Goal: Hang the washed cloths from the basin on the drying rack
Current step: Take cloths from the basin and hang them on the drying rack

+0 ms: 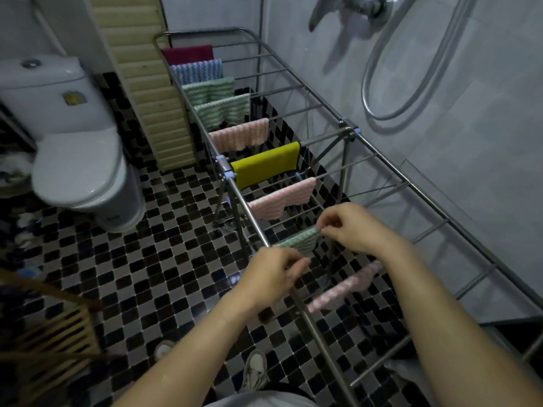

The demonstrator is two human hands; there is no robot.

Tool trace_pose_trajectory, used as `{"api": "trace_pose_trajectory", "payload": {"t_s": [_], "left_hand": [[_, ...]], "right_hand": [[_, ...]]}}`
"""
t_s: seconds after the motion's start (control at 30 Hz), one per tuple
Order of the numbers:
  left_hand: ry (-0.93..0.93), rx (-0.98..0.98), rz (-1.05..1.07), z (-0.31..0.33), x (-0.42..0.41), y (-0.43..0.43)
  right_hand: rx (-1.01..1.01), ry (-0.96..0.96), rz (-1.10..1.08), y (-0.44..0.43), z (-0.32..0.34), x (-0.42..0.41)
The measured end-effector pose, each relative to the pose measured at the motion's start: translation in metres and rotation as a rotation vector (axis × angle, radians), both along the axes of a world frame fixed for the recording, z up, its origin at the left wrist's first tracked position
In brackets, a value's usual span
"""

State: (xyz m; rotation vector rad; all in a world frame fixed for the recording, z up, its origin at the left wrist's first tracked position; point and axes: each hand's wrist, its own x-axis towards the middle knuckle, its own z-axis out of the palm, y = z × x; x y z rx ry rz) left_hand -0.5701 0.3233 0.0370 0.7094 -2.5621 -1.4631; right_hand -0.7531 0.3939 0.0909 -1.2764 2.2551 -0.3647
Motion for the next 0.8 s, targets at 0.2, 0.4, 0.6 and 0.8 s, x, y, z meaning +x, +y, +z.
{"api": "trace_pose_trajectory", "payload": {"t_s": [0.2, 0.4, 0.6, 0.8], "left_hand": [[0.185, 0.151, 0.328, 0.02, 0.039, -0.045], [0.301, 0.097, 0.592, 0.035, 0.101, -0.105], [0.316, 0.032, 0.869, 0.035, 0.164, -0.159], [0.192, -0.099, 1.218, 0.026, 0.275, -0.244]], "right_hand": [[-0.196, -0.098, 0.101, -0.067, 0.013, 0.044], [-0.344, -0.264, 0.2, -0.154, 0.021, 0.115], [-0.375, -0.532, 0.235, -0.226, 0.023, 0.189], [-0.27, -0.707, 0.312, -0.331, 0.014, 0.305]]}}
